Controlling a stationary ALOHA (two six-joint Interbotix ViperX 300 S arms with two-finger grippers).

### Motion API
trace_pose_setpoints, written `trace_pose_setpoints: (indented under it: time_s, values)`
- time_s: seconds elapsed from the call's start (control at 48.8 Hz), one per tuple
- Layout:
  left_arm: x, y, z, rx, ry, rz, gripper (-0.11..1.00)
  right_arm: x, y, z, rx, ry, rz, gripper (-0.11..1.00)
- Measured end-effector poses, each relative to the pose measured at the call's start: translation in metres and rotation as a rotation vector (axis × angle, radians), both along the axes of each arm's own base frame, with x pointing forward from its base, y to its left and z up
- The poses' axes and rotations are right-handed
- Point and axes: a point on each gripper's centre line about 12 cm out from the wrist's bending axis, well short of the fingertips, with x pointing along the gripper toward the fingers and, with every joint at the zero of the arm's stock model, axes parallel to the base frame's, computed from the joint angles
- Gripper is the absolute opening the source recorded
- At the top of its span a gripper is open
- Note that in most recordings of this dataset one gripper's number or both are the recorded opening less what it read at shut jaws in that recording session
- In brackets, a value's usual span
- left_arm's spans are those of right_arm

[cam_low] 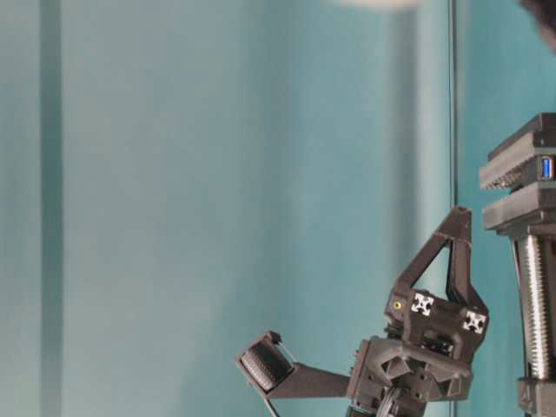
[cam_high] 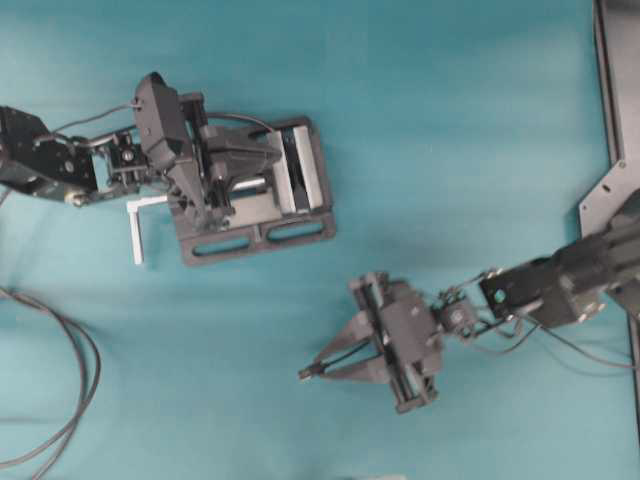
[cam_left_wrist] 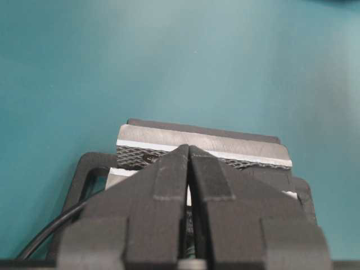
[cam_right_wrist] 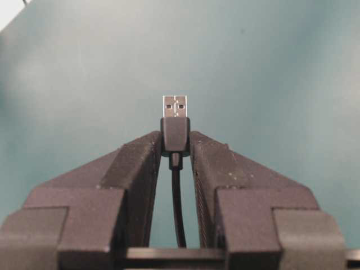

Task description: Insert the USB cable into the fixed female connector.

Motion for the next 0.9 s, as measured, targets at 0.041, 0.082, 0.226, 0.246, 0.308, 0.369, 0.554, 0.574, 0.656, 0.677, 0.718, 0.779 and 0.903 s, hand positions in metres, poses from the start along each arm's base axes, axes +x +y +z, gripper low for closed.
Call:
trace_pose_setpoints:
  time_s: [0.041,0.082,0.226,0.246,0.308,0.369,0.554,0.574,0.656,0.677,0.718,0.779,0.903]
  values:
    - [0.000,0.000,-0.001,0.000,0.002,-0.001,0.02,-0.002,-0.002,0.004,0.006,-0.001,-0.010,0.22]
    - [0.000,0.000,-0.001,-0.002,0.001,0.000,0.02,-0.004,-0.004,0.007,0.013,0.001,-0.023,0.22]
    - [0.000,0.000,-0.001,-0.002,0.003,0.000,0.02,-0.007,-0.014,0.007,0.085,0.069,-0.138,0.22]
    - [0.000,0.000,-0.001,-0.001,0.003,0.000,0.02,-0.007,-0.016,0.007,0.106,0.087,-0.163,0.22]
    - [0.000,0.000,-0.001,0.000,0.002,0.000,0.02,-0.007,-0.022,0.004,0.152,0.141,-0.236,0.22]
    - [0.000,0.000,-0.001,0.000,0.002,0.000,0.02,-0.007,-0.025,0.000,0.175,0.187,-0.288,0.22]
    - [0.000,0.000,-0.001,-0.001,0.003,0.000,0.02,0.001,-0.022,0.004,0.247,0.207,-0.374,0.22]
    - [0.000,0.000,-0.001,-0.001,0.003,0.000,0.02,0.002,-0.021,0.005,0.255,0.206,-0.381,0.22]
    - [0.000,0.000,0.000,0.000,0.001,0.000,0.02,0.005,-0.015,0.009,0.279,0.195,-0.404,0.22]
    - [0.000,0.000,-0.001,0.000,0.002,0.000,0.02,0.005,-0.014,0.010,0.283,0.194,-0.412,0.22]
    - [0.000,0.000,-0.001,-0.001,0.003,0.000,0.02,0.008,-0.009,0.013,0.294,0.186,-0.425,0.22]
    - [0.000,0.000,-0.001,0.000,0.003,-0.001,0.02,0.011,-0.001,0.018,0.307,0.177,-0.448,0.22]
    - [0.000,0.000,-0.001,-0.001,0.003,0.000,0.02,0.011,0.007,0.027,0.308,0.170,-0.530,0.22]
